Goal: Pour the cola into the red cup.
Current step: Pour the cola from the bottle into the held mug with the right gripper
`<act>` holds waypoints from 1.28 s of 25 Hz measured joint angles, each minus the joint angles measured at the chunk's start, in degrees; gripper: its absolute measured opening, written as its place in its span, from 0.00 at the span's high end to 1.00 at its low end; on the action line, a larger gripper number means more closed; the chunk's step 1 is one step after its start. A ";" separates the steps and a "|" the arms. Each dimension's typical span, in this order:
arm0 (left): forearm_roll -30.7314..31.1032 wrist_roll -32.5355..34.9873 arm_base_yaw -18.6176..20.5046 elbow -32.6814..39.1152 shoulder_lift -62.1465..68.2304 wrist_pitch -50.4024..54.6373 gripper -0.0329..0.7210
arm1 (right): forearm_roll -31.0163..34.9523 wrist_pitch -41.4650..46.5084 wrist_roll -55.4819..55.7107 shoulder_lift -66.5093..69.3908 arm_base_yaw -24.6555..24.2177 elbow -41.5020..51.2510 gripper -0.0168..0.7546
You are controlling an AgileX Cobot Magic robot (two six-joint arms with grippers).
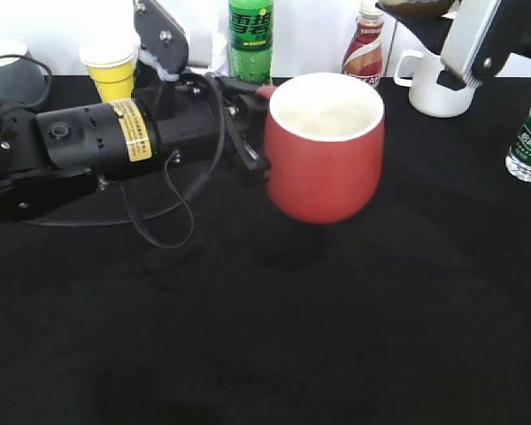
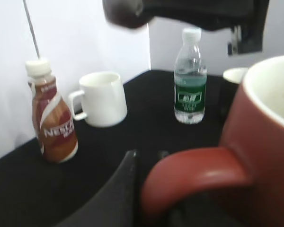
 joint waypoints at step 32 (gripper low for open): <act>6.04 -0.05 -0.02 -2.97 2.19 0.74 0.86 | -0.21 3.18 -18.53 0.00 0.00 0.00 0.34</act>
